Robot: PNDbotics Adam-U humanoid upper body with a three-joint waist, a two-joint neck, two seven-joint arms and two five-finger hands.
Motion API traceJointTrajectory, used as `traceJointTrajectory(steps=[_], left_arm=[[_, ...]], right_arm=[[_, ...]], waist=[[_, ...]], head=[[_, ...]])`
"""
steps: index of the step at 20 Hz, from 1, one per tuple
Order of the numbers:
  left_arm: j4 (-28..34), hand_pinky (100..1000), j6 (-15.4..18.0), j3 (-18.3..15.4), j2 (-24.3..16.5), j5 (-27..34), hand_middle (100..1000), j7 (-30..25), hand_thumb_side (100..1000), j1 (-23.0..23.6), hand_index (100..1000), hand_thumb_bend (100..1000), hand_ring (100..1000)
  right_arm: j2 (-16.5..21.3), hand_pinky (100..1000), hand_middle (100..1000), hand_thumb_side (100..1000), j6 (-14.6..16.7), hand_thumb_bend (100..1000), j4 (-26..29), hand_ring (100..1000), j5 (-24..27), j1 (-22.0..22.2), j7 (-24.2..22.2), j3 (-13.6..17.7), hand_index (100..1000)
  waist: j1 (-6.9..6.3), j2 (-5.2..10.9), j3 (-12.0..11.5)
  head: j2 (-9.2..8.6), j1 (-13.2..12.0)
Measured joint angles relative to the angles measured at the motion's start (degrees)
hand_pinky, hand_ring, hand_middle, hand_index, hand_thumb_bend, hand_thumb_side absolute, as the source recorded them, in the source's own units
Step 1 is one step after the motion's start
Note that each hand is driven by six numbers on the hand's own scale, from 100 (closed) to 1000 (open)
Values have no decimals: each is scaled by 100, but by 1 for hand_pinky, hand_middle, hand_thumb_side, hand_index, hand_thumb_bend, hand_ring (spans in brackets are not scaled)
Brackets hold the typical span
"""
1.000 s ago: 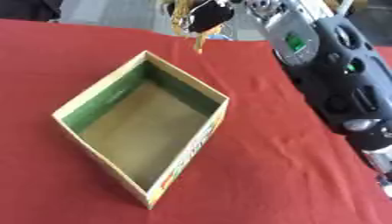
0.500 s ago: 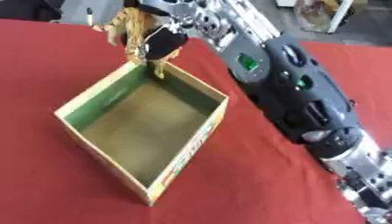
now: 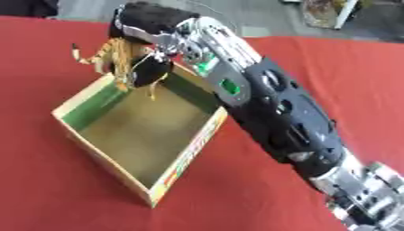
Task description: Pick up objects on the table and place them in the box.
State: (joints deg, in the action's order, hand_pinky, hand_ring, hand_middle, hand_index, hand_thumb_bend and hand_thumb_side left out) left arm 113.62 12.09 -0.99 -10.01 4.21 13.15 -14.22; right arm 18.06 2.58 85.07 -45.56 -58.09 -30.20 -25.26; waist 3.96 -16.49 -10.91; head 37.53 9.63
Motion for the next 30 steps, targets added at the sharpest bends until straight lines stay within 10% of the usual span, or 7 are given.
traceJointTrajectory(steps=[9,18,30], left_arm=[[0,496,-7,0,0,-27,555,-26,713,3,672,100,501],[0,495,-25,1,1,-53,555,-68,715,4,672,100,500],[0,494,-56,3,2,-59,555,-104,714,7,671,100,499]], right_arm=[[-220,861,362,268,144,100,-278,716,-495,265,151,-24,222],[-375,931,649,212,614,100,-870,783,-872,324,-276,-165,620],[-459,946,874,240,1615,100,-1301,941,-1670,107,-1318,-203,884]], waist=[[-10,-57,3],[-22,-116,-1],[-23,-120,-19]], head=[[18,1],[20,41],[19,144]])
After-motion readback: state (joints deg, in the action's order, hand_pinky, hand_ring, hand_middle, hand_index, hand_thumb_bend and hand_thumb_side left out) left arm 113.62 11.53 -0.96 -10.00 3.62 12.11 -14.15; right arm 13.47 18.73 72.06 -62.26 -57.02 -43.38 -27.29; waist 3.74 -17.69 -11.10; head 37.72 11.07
